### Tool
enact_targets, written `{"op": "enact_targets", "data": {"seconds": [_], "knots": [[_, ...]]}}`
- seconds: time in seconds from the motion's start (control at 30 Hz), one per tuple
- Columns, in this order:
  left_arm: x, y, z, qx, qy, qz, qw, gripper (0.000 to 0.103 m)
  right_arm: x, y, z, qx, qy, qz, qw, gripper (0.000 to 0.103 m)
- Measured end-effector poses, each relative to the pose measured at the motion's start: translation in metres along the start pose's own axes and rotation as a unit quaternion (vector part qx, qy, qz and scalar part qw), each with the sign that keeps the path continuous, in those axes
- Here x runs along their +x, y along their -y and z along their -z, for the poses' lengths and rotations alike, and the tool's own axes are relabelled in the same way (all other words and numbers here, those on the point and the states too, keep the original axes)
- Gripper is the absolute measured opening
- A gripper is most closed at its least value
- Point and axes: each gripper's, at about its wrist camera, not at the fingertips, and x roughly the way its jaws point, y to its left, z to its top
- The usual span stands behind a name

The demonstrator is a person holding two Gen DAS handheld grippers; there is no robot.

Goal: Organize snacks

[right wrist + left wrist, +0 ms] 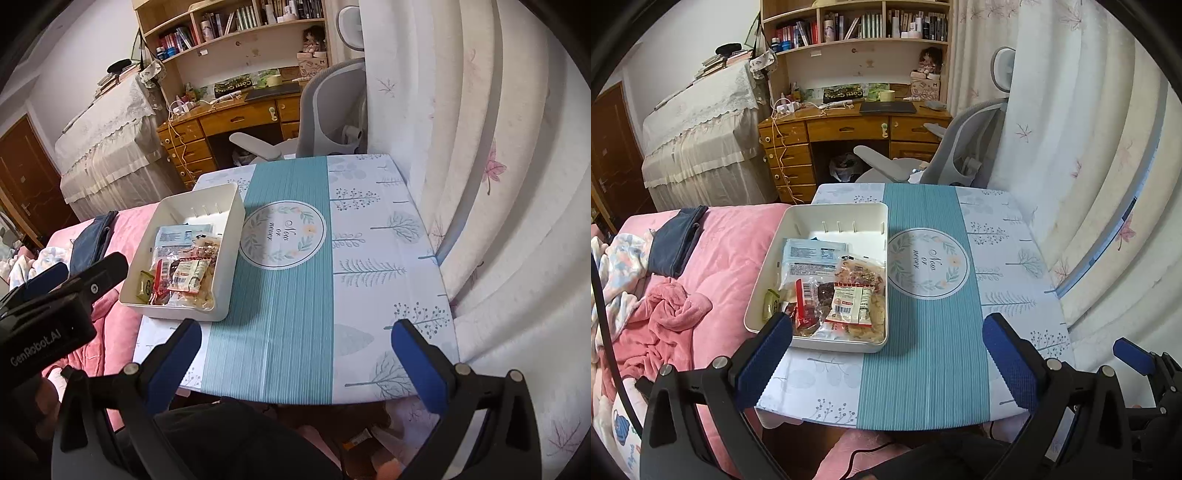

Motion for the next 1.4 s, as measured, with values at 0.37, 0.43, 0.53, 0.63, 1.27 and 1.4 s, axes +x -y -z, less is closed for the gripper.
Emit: {"op": "enact_targets", "data": {"seconds": [0.37,0.43,0.53,0.63,1.27,1.4], "knots": [[0.002,0.005,-0.002,0.005,-0.01,0.0,0.9999,0.102,0.007,0.005,-0.002,0.003,-0.014,-0.007,1.0,0.103],[0.003,0.005,-0.003,0.006,-0.01,0.0,0.9999,0.102,0.008,0.006,-0.002,0.004,-0.016,-0.009,1.0,0.103],[0.004,0.006,-0.003,0.005,-0.01,-0.001,0.9999,0.102,0.009,0.006,-0.002,0.005,-0.018,-0.01,1.0,0.103],[0.004,0.007,-0.003,0.006,-0.011,0.0,0.9999,0.102,0.011,0.007,-0.003,0.006,-0.023,-0.013,1.0,0.103],[0.02,0.014,-0.002,0.016,-0.021,0.004,0.9997,0.102,0.025,0.014,-0.005,0.014,-0.045,-0.016,0.999,0.103],[0.02,0.015,-0.002,0.016,-0.021,0.003,0.9997,0.102,0.028,0.016,-0.006,0.013,-0.05,-0.016,0.999,0.103]]}}
